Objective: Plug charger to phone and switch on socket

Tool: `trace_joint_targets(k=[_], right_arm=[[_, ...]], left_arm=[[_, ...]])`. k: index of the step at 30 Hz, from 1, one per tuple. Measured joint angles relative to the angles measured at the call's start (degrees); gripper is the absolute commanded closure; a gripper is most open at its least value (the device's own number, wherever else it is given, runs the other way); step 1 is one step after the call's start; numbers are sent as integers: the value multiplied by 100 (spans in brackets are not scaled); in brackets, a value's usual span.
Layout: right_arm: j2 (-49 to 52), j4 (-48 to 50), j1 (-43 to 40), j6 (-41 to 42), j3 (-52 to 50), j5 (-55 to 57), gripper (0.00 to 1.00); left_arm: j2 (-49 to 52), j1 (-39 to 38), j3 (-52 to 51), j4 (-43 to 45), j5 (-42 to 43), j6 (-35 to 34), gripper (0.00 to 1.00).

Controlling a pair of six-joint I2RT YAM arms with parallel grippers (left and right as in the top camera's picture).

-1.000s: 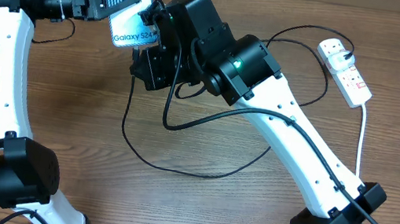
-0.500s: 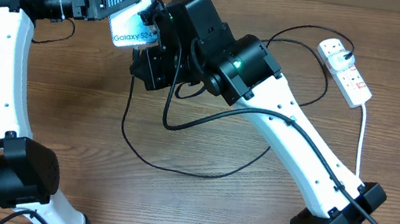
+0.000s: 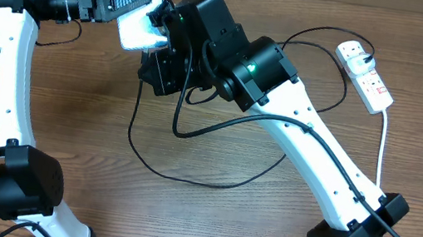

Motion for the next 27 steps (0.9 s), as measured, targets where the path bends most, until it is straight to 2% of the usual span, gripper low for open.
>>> trace_joint_targets(k=[27], right_arm=[[-7, -144, -269, -348, 0, -691, 96]], left_arm=[[0, -76, 0, 4, 46, 39, 96]])
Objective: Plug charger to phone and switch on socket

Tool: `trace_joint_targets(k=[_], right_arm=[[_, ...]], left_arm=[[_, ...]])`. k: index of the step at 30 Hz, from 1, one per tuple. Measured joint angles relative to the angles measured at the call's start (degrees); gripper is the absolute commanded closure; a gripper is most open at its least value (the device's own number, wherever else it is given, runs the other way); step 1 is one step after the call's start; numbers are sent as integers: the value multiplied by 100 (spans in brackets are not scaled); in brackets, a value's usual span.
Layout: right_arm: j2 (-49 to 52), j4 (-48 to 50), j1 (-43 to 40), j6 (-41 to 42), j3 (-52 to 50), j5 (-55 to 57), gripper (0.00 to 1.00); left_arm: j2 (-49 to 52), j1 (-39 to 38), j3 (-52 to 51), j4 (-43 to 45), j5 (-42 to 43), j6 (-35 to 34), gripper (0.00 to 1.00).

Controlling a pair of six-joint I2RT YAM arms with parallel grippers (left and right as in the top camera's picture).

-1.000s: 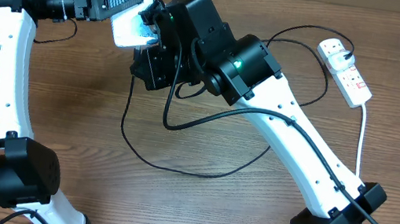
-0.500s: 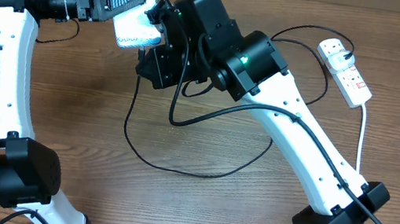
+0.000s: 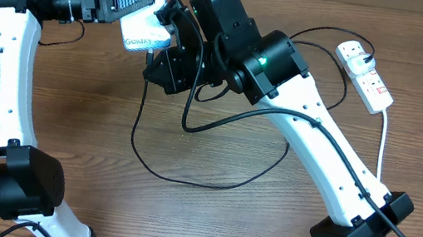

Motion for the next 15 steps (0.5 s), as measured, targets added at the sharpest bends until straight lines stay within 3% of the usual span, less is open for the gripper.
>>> trace_joint_targets(k=[15], right_arm=[[-11, -35, -22, 76, 0, -44, 96]], left_arm=[[0, -37, 0, 2, -9, 0, 96]])
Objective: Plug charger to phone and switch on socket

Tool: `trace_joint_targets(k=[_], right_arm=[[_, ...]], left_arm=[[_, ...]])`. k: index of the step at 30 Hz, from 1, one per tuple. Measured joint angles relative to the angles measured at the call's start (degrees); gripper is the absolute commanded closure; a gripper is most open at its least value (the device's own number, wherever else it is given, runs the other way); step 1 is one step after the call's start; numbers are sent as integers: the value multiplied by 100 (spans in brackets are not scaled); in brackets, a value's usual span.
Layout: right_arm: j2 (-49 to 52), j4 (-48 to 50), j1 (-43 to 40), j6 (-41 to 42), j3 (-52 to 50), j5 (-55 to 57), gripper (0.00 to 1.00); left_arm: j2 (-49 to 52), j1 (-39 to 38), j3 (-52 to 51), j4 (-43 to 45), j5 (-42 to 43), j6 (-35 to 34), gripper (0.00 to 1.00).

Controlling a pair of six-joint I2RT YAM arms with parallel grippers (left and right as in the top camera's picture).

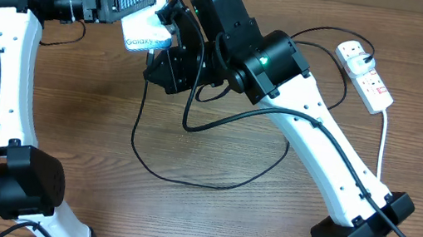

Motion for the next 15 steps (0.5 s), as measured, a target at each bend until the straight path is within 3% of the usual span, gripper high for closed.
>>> trace_joint_targets(k=[8, 15], right_arm=[[0, -170, -2, 9, 0, 144, 96], [0, -570, -2, 116, 0, 835, 96]], left_arm=[[0, -59, 0, -9, -280, -31, 96], [0, -151, 0, -260, -2413, -914, 96]])
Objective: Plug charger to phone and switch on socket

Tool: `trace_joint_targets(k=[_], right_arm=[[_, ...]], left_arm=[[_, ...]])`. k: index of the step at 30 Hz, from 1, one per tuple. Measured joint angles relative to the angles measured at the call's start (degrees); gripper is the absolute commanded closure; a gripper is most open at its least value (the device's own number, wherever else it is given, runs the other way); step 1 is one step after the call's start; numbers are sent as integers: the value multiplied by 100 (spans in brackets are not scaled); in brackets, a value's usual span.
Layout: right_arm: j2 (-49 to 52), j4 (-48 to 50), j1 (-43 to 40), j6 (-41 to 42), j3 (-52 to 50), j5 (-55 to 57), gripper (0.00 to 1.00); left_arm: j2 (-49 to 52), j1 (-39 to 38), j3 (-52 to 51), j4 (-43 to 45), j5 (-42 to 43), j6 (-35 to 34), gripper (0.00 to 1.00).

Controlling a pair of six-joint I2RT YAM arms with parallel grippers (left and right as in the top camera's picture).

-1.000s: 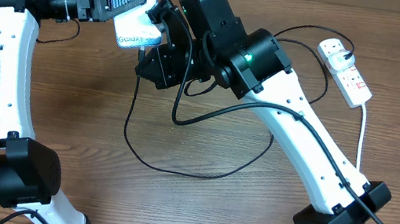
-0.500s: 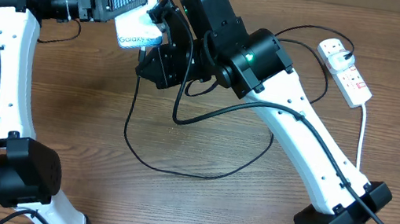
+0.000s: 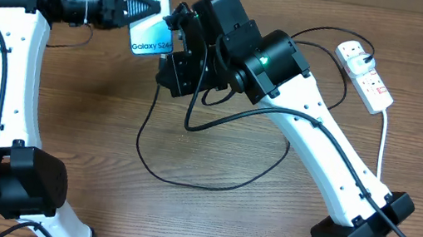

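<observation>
A light blue phone [image 3: 147, 0] with "Galaxy S24" lettering on it is held in the air at the back left. My left gripper [image 3: 145, 9] is shut on it from the left. My right gripper [image 3: 177, 31] is right against the phone's lower right end and seems shut on the charger plug, which its black body hides. The black charger cable [image 3: 186, 178] hangs from there and loops over the table. A white socket strip [image 3: 367, 74] lies at the back right with a white plug in it; its switch is too small to read.
The wooden table [image 3: 65, 139] carries the cable's wide loop in the middle. A white lead [image 3: 382, 152] runs from the strip toward the right arm's base. Both arm bases stand at the front corners.
The left arm has shifted the phone a little right and toward the back, so its lettering shows in full. The right gripper has moved slightly right with it and stays at the phone's lower end.
First my left gripper held the phone up with its pale face showing, and my right gripper sat lower, under the phone. A second ago the right gripper stood at the phone's lower right edge. Both stayed so, then shifted right together.
</observation>
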Motion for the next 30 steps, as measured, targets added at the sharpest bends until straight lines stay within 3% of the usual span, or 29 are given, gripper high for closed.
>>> trace_joint_targets(k=[6, 11, 16, 21, 23, 26, 27, 30], right_arm=[[0, -566, 0, 304, -4, 955, 96], [0, -1187, 0, 605, -153, 1742, 96], [0, -1084, 0, 809, -955, 2052, 96], [11, -354, -2, 1086, -2100, 2173, 95], [28, -83, -2, 1246, -2404, 2173, 81], [46, 247, -2, 1488, -2551, 2122, 53], [46, 317, -2, 1493, -2551, 2087, 48], [44, 284, 11, 1591, -2551, 1989, 48]], left_arm=[[0, 2, 0, -463, -1851, -479, 96], [0, 0, 0, -868, -2872, -599, 96], [0, 0, 0, -1025, -3333, -634, 96], [0, 0, 0, -1099, -3484, -634, 96], [0, 0, 0, -1099, -3510, -634, 96], [0, 0, 0, -1110, -3530, -634, 96], [0, 0, 0, -1117, -3530, -636, 96], [0, 0, 0, -1139, -3532, -634, 96]])
